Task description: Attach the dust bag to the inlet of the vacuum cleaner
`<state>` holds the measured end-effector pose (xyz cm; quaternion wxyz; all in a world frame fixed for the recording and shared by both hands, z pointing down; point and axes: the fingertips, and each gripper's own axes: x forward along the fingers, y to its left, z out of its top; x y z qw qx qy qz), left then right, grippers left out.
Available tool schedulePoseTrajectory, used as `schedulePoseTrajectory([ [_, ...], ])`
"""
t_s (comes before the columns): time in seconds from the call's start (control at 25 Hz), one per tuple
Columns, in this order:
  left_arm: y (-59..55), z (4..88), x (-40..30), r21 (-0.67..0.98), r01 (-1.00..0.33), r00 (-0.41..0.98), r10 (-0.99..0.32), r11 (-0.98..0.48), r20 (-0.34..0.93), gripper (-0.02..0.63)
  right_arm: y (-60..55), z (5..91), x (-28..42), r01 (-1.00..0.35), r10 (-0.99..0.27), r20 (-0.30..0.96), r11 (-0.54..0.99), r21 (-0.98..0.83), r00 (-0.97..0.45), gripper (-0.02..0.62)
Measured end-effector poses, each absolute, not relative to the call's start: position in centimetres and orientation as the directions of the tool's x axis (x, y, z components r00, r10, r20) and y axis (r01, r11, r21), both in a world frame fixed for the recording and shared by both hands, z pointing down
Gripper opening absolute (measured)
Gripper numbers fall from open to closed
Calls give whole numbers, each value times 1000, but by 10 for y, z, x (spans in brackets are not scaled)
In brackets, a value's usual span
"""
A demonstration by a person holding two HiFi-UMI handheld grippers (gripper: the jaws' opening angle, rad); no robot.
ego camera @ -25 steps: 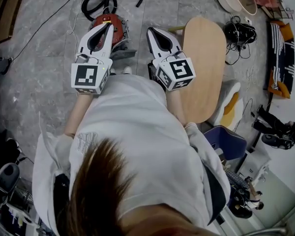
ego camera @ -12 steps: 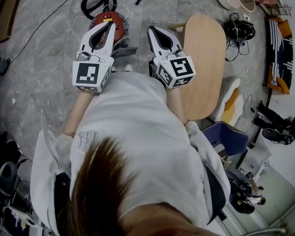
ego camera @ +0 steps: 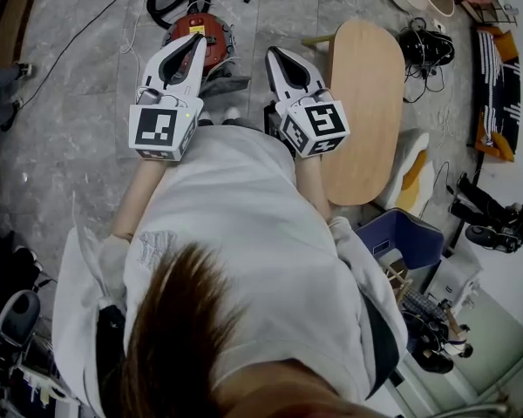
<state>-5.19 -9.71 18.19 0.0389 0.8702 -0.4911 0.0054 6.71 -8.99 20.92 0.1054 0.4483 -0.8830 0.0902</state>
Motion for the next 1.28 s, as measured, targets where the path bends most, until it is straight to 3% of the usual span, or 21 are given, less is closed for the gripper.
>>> schedulePoseTrajectory([
  [1.28,-106,185,-64,71,-851,523,-850,-520,52,18,-105,210,63,-825,-787,255,558,-94,-561,2],
])
